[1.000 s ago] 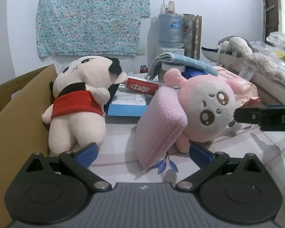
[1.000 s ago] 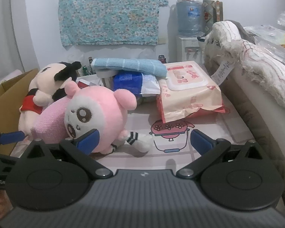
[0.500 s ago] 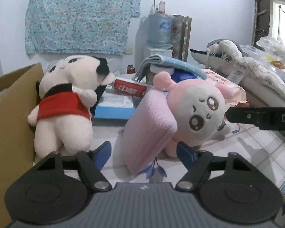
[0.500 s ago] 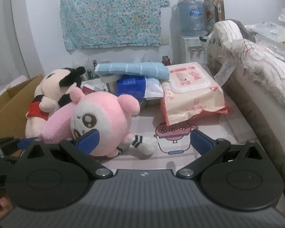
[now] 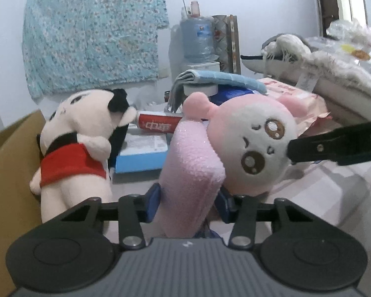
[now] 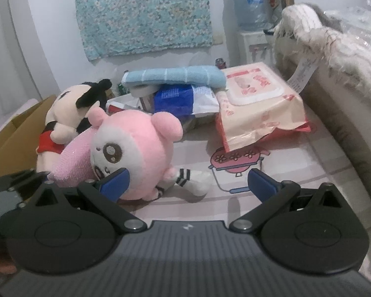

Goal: Organize soft objects
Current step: 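Close the left tool on the pink cushion while the right tool grasps the pink bunny, then lift the pink cushion and pink bunny with both tools and carry them over the cardboard box, then open the left tool to drop the cushion in the box while the right tool lowers the bunny in, then bring both tools back to the table, left tool reaching the white yogurt cup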

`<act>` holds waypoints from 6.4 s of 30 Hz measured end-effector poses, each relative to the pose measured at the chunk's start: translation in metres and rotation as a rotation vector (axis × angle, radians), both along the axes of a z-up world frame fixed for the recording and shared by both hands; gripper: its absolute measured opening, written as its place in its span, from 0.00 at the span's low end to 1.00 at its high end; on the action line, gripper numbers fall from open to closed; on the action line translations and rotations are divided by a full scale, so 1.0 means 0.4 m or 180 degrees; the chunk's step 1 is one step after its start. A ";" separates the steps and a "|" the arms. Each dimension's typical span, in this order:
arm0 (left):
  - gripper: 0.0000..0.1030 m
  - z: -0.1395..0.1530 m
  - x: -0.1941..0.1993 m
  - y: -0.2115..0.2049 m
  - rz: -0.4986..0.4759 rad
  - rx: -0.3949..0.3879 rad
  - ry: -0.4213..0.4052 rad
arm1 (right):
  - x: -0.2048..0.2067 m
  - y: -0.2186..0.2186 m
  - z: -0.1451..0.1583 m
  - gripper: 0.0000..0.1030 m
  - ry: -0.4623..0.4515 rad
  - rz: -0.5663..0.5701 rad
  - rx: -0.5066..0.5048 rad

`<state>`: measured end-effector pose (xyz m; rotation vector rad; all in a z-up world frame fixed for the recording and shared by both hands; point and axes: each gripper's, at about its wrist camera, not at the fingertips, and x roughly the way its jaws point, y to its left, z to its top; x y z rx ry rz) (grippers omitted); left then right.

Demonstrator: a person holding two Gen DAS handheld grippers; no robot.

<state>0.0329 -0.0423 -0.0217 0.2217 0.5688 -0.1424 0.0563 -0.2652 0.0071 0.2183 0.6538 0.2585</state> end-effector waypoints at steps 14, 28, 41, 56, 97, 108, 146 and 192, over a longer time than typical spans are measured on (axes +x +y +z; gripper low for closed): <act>0.31 0.001 0.015 0.003 0.0159 0.0109 -0.0030 | -0.006 0.012 0.013 0.99 -0.0086 0.0041 -0.0106; 0.31 0.006 0.004 0.015 0.0195 -0.0035 0.0006 | 0.019 0.032 0.017 0.99 -0.0066 0.0125 -0.0145; 0.31 0.024 -0.035 0.125 0.0286 -0.0446 0.0122 | 0.027 0.112 0.037 0.99 -0.0226 0.0363 -0.0554; 0.31 0.043 -0.045 0.173 0.0334 -0.0669 0.0081 | 0.053 0.062 0.065 0.99 0.0022 0.0921 0.0003; 0.31 0.504 -0.247 0.407 0.0633 -0.0355 -0.0128 | 0.009 0.199 0.326 0.68 -0.0130 0.2181 0.1999; 0.31 0.288 0.068 0.647 0.0800 0.2107 0.0387 | 0.235 0.631 0.314 0.69 0.1099 0.1811 0.2013; 0.44 0.131 0.155 0.884 0.0518 0.0621 0.1398 | 0.396 1.002 0.040 0.48 0.2313 0.0852 0.1523; 0.40 0.466 -0.286 0.564 0.0521 0.0370 0.0429 | 0.262 0.529 0.461 0.99 0.0781 0.1447 0.1870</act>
